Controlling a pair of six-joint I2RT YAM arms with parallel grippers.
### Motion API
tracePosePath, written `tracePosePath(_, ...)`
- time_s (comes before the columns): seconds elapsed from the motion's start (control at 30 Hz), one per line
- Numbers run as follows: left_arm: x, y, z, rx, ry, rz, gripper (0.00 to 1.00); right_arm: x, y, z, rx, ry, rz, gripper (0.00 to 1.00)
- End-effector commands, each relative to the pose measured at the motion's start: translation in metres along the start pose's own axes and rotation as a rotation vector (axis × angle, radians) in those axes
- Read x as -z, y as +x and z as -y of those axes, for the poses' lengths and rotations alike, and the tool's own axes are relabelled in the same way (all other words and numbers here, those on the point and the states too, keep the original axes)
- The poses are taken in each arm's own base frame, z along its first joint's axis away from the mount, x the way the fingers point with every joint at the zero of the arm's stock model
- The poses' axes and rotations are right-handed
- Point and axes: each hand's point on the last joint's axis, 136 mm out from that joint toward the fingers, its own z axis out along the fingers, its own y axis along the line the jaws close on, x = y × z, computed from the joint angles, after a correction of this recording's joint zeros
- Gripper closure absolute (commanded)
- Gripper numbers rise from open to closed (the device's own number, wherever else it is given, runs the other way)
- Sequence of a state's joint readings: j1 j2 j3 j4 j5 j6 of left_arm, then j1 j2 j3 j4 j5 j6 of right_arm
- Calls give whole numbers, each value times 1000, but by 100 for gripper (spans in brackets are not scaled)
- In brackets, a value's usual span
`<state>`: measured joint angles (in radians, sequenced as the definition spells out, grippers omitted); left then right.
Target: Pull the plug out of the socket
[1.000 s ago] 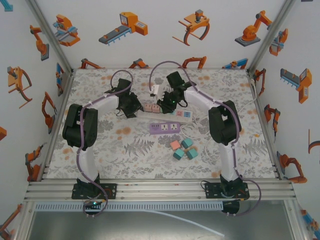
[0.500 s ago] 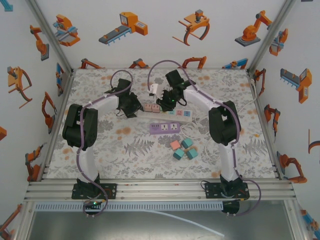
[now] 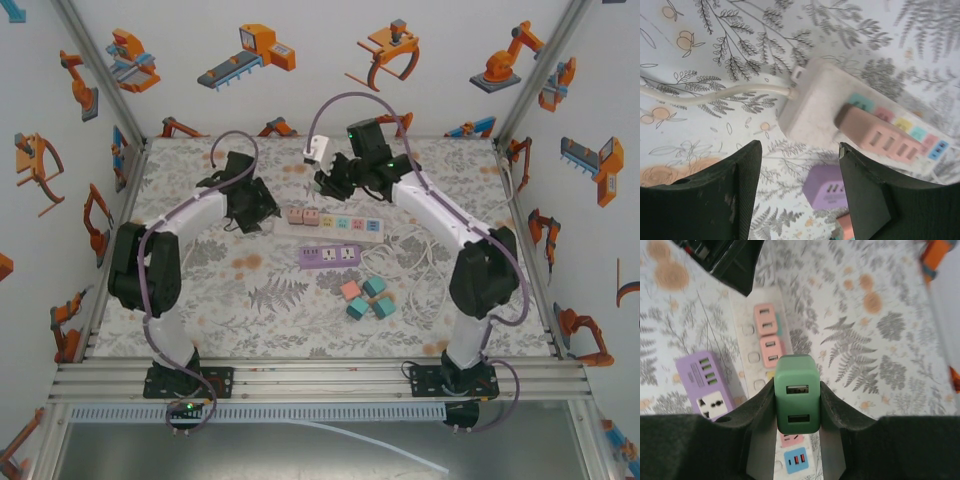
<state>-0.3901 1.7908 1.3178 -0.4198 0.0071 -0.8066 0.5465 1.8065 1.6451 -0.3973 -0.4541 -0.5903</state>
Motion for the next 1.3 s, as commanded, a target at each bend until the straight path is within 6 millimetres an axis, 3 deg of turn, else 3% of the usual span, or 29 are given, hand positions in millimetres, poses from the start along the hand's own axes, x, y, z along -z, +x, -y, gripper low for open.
tracePosePath(0.0,48,-24,16,-52,60,98,40,29,-38,9,-93,84,137,100)
tracePosePath(0.17,107,-37,48,-190,228,191,32,67,-60,11,-249,150,258,100)
tracePosePath(0.3,161,-26,82,-397,446,233,25,96,-65,7,-441,153,357,100)
tracePosePath(0.53,237,16,101,-719,721,297,25,129,-52,-20,-725,92,494,100)
tracePosePath(0.67,272,61,102,-948,877,276,21,134,-35,-52,-832,-9,506,100)
tracePosePath(0.9,284,145,80,-1392,967,356,9,120,16,-118,-871,-105,280,100)
tracePosePath(1.03,289,172,68,-1529,1013,389,0,107,38,-162,-902,-205,157,100)
tracePosePath(1.17,292,199,52,-1639,1072,371,3,89,70,-209,-929,-258,-20,100)
tracePosePath(1.27,291,208,43,-1664,1086,331,3,76,95,-230,-974,-246,-106,100)
